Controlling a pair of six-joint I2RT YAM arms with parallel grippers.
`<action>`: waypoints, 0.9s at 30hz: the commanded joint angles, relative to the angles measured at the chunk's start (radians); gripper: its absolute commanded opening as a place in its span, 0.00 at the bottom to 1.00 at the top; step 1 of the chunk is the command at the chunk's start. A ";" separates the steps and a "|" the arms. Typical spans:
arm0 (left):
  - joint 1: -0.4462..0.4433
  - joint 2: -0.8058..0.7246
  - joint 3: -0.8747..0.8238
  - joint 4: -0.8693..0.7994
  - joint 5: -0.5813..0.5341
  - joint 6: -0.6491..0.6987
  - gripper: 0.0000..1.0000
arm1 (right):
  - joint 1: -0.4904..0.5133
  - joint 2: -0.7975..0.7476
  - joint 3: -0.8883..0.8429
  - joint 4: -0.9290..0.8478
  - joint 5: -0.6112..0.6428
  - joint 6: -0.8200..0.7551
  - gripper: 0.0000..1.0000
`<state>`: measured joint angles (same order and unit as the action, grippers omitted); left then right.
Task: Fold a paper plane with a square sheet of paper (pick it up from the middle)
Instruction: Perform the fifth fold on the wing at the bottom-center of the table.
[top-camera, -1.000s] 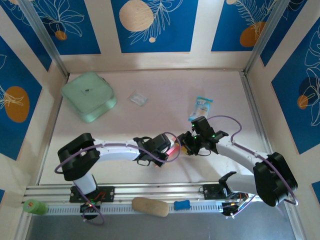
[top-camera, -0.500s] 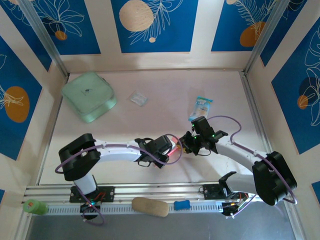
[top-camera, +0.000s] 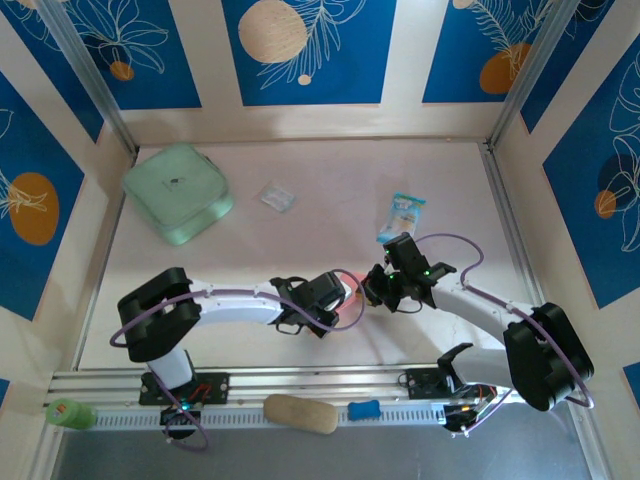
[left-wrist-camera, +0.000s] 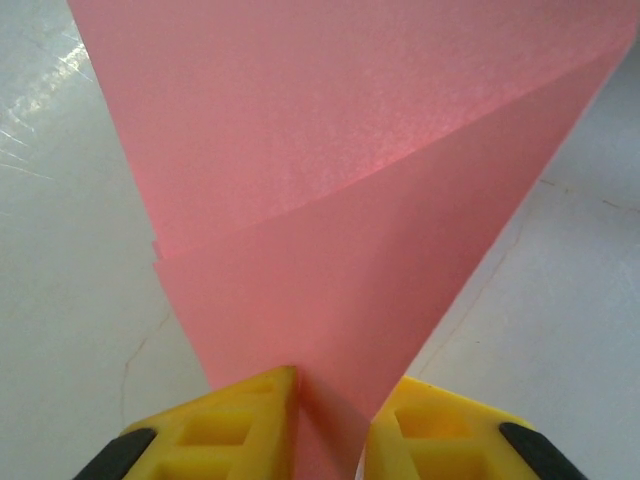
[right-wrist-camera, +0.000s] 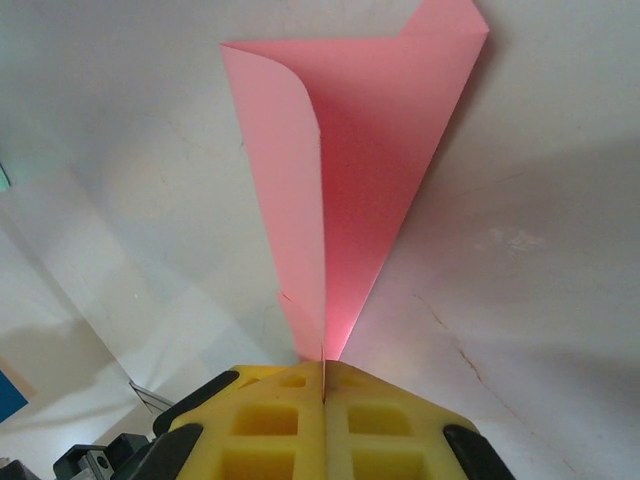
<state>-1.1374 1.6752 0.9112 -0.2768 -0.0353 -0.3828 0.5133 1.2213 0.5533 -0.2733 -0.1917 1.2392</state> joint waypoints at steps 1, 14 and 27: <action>-0.009 -0.003 0.009 0.004 0.004 0.013 0.22 | -0.006 -0.004 -0.013 0.003 -0.025 0.015 0.00; -0.010 0.008 0.008 0.010 0.017 0.018 0.11 | -0.009 -0.001 -0.022 0.006 -0.023 0.014 0.00; -0.009 0.039 0.018 0.009 0.046 0.014 0.00 | -0.012 -0.006 -0.030 0.002 -0.021 0.010 0.03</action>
<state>-1.1374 1.6886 0.9119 -0.2653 -0.0204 -0.3824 0.5079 1.2213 0.5411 -0.2588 -0.1925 1.2427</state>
